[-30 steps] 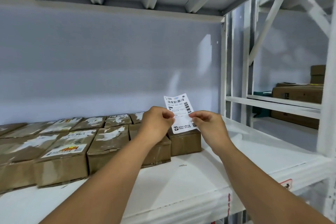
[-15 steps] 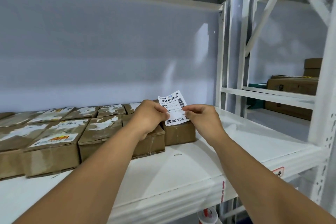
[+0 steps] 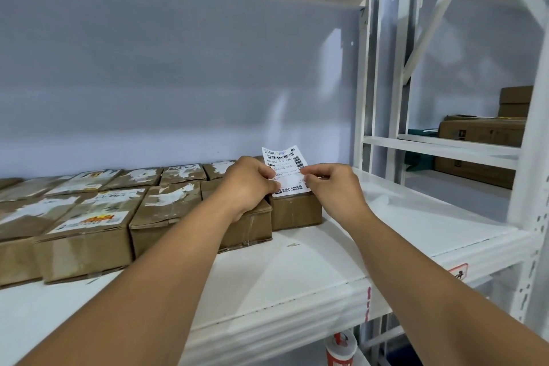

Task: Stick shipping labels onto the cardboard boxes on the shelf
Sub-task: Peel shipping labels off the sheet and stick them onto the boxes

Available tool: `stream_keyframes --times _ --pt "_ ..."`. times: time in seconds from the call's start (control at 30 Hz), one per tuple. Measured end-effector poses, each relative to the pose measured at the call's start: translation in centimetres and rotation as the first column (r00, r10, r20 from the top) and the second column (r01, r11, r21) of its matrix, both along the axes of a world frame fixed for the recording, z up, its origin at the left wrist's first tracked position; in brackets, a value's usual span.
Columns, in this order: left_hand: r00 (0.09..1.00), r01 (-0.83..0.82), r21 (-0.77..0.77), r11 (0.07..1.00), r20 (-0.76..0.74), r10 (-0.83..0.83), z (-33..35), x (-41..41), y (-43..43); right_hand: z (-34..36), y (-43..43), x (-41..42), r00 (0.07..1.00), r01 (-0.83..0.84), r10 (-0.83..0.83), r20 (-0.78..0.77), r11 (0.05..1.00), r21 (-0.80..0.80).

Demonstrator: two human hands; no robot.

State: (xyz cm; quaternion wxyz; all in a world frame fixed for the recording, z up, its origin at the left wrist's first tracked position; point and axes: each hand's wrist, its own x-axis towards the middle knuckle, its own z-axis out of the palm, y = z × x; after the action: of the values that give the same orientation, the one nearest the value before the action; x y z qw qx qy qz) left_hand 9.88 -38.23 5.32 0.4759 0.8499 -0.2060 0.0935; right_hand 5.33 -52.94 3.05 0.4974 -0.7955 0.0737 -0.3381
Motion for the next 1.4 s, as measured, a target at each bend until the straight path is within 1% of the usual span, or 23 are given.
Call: stream_keyframes --times 0.17,0.27,0.4,0.5,0.6,0.7,0.8,0.87,1.0,1.07,1.2,1.4 --pt "1.000 -0.013 0.065 0.998 0.025 0.012 0.0 0.0 0.0 0.0 0.0 0.0 1.000 -0.006 0.006 -0.011 1.000 -0.015" --pt "0.999 -0.010 0.076 0.997 0.038 0.008 0.0 -0.2 -0.1 0.0 0.0 0.0 1.000 -0.009 0.009 -0.011 1.000 -0.013" --pt "0.998 -0.022 0.030 0.999 0.053 0.020 -0.1 -0.3 -0.1 0.0 0.0 0.0 1.000 0.003 -0.003 -0.011 0.999 -0.032" --pt "0.997 -0.036 -0.025 0.999 0.074 0.038 0.0 -0.3 -0.1 -0.2 -0.1 0.1 1.000 -0.010 0.010 -0.006 1.000 -0.009" --pt "0.997 -0.033 -0.034 0.999 0.071 0.035 0.0 -0.3 0.0 -0.3 -0.2 0.3 1.000 -0.025 0.025 0.003 0.999 0.022" --pt "0.998 -0.016 0.022 1.000 0.061 0.014 -0.1 -0.3 0.1 -0.2 -0.2 0.2 0.999 -0.037 0.037 -0.002 0.998 0.041" --pt "0.995 -0.037 0.110 0.993 0.096 0.026 -0.1 -0.4 0.0 -0.2 -0.2 0.0 1.000 -0.025 0.025 -0.002 1.000 0.009" --pt "0.992 -0.053 0.141 0.989 0.118 0.036 -0.1 -0.6 -0.1 -0.2 -0.2 -0.2 1.000 -0.012 0.012 -0.002 0.999 -0.051" --pt "0.987 -0.063 0.165 0.984 0.153 0.038 -0.1 -1.2 -0.2 -0.2 0.1 -0.3 0.999 0.026 -0.020 0.026 0.972 -0.232" --pt "0.983 -0.067 0.190 0.979 0.182 0.032 -0.1 -1.4 -0.2 -0.2 0.1 -0.4 0.998 0.047 -0.036 0.043 0.961 -0.274" --pt "0.965 -0.088 0.257 0.963 0.262 0.018 -0.1 -1.6 -0.4 -0.3 -0.1 -0.5 0.998 0.054 -0.045 0.039 0.958 -0.282" --pt "0.945 -0.068 0.279 0.958 0.325 -0.028 -0.2 -1.8 -0.5 -0.3 -0.2 -0.7 0.999 0.032 -0.035 -0.010 0.974 -0.224"
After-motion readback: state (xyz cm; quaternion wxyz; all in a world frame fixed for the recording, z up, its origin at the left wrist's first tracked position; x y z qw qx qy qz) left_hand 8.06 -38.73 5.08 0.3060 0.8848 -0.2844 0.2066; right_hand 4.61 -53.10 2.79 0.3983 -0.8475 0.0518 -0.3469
